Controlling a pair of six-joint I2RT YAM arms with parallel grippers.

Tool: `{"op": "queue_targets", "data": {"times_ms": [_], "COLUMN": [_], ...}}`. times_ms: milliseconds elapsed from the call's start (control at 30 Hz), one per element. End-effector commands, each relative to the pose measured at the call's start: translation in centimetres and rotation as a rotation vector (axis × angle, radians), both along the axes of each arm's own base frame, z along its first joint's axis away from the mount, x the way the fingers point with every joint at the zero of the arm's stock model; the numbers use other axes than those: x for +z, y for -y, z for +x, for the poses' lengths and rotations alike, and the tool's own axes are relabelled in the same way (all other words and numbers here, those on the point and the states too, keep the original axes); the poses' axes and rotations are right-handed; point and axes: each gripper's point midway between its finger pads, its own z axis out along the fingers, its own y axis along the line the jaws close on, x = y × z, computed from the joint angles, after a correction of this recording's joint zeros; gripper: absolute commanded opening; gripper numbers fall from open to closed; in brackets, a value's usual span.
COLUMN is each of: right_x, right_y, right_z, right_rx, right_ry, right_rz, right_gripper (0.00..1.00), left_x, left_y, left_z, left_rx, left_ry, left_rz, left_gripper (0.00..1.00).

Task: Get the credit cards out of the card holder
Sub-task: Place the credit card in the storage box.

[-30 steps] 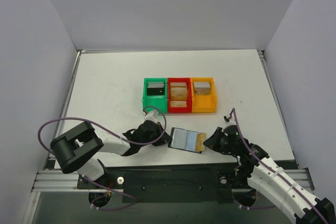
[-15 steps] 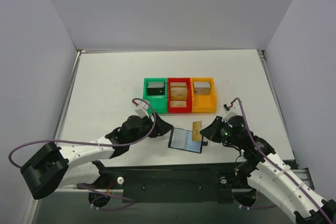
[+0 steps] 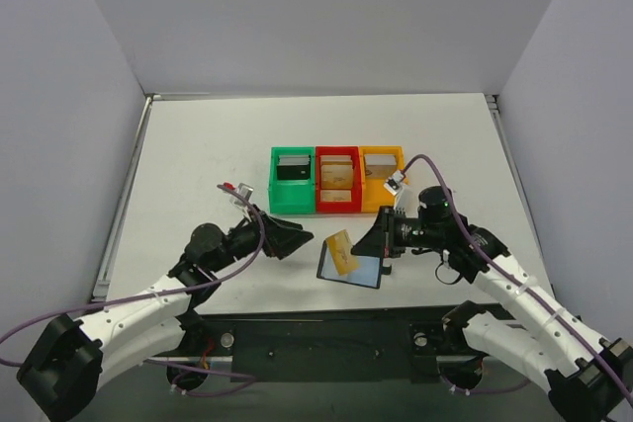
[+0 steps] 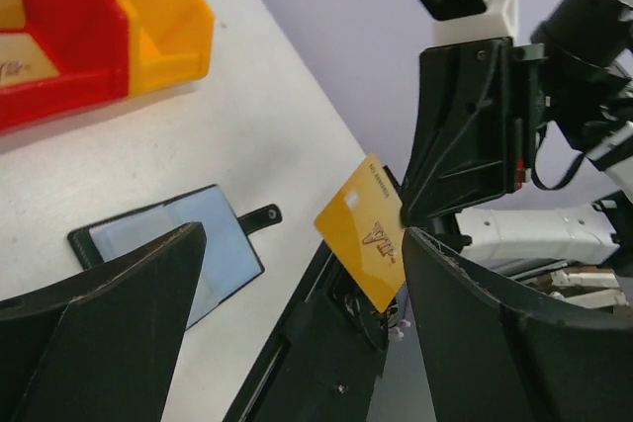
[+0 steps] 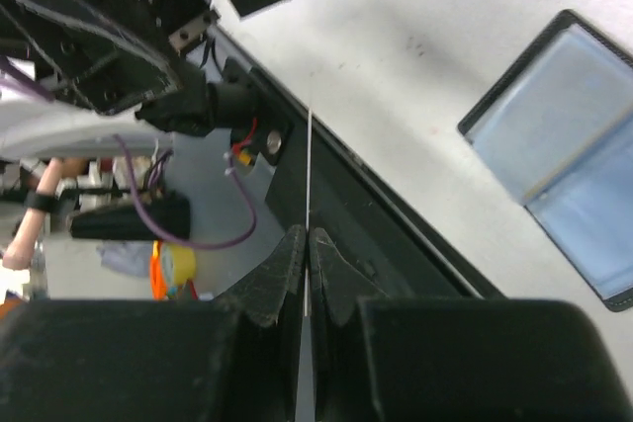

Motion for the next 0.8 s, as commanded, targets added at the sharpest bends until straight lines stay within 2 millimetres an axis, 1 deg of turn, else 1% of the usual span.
{"op": "queue_targets", "data": {"times_ms": [0, 33, 67, 100, 133, 167, 200, 233, 267, 300, 400, 500, 567, 667, 767], "right_x": [3.0, 2.9, 3.1, 2.9, 3.4, 3.4, 3.8, 3.7, 4.0, 4.0, 4.6, 4.8, 4.9, 4.9, 5.1], "right_y": [-0.7, -0.5, -0.4, -0.1, -0.2, -0.1, -0.1, -0.1, -0.2, -0.3, -0.7, -1.0, -1.1, -1.1, -1.3], "right_z": [-3.2, -3.7, -4.1, -5.0, -5.4, -5.8, -6.1, -6.9, -6.9, -7.6, -8.5, -8.9, -8.8, -8.8, -8.7], "right_rx": [0.255, 0.277, 0.304, 0.328, 0.361, 0.380, 0.401, 0.430, 0.442, 0.475, 0.531, 0.559, 0.566, 0.578, 0.594], "right_ry": [0.030, 0.026, 0.035, 0.008, 0.038, 0.034, 0.061, 0.049, 0.080, 0.078, 0.106, 0.109, 0.114, 0.119, 0.125], "right_rz": [0.016, -0.002, -0.022, -0.041, -0.049, -0.058, -0.064, -0.084, -0.094, -0.101, -0.106, -0.106, -0.107, -0.114, -0.120], "right_gripper": [0.00, 0.00, 0.00, 0.00, 0.00, 0.00, 0.00, 0.00, 0.00, 0.00, 0.00, 0.00, 0.00, 0.00, 0.00], "left_x": [6.4, 7.1, 7.2, 7.9, 8.1, 8.1, 8.3, 8.3, 8.3, 8.3, 8.0, 7.8, 7.8, 7.7, 7.2], "left_y": [0.3, 0.4, 0.5, 0.7, 1.0, 1.1, 1.4, 1.4, 1.7, 1.7, 2.0, 2.1, 2.2, 2.6, 3.2], "left_z": [-2.7, -2.8, -3.6, -3.9, -4.7, -5.5, -5.7, -6.5, -6.9, -7.4, -7.9, -8.3, -9.1, -10.2, -11.2], "left_rx": [-0.236, -0.255, -0.311, -0.337, -0.400, -0.460, -0.492, -0.546, -0.580, -0.612, -0.654, -0.675, -0.709, -0.753, -0.801], "left_ry": [0.218, 0.225, 0.225, 0.238, 0.228, 0.222, 0.206, 0.205, 0.194, 0.194, 0.177, 0.193, 0.191, 0.200, 0.207], "left_rz": [-0.076, -0.076, -0.072, -0.078, -0.076, -0.074, -0.080, -0.079, -0.083, -0.081, -0.049, -0.016, -0.013, -0.013, 0.005], "left_gripper": [0.91, 0.91, 0.91, 0.91, 0.90, 0.89, 0.89, 0.87, 0.86, 0.86, 0.85, 0.84, 0.83, 0.79, 0.74]}}
